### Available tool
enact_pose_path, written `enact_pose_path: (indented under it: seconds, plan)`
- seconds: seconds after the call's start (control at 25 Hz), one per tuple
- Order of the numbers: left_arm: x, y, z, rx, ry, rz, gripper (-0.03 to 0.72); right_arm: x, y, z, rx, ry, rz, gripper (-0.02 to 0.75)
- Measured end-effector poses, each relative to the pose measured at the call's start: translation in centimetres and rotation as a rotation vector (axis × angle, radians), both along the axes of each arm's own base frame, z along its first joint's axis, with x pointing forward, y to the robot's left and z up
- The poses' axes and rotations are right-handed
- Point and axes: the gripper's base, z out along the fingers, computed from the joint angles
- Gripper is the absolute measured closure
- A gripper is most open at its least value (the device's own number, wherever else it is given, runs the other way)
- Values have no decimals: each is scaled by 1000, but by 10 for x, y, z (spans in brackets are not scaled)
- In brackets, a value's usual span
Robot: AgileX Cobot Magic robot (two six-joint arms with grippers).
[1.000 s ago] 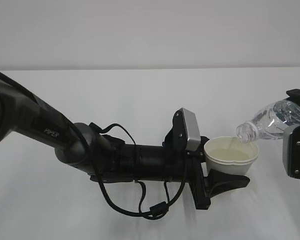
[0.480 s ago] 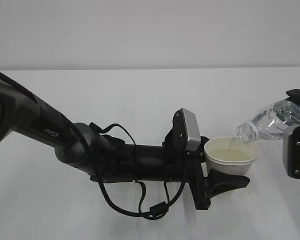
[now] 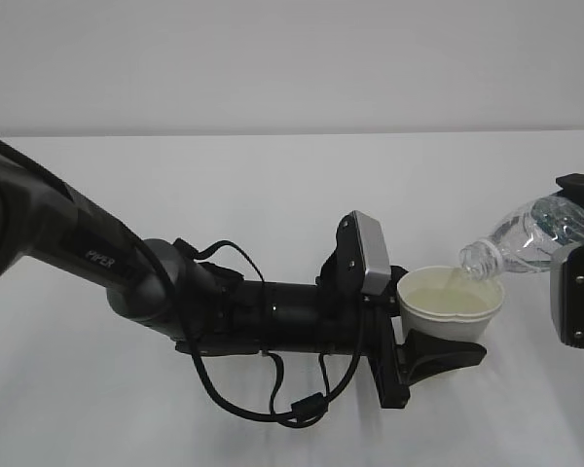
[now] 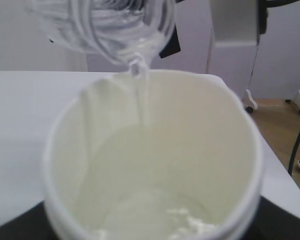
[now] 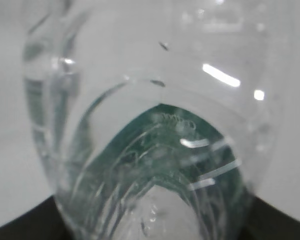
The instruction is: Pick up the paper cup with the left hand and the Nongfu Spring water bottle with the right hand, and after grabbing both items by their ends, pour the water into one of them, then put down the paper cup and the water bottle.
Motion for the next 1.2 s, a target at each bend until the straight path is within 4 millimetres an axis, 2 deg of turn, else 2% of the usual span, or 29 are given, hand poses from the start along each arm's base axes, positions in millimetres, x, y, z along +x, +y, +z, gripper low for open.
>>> enact_pose_path:
  seconds: [1.2]
  plan:
    - [0,0,0,3,0,0,249,0,0,-1,-17,9,10,332]
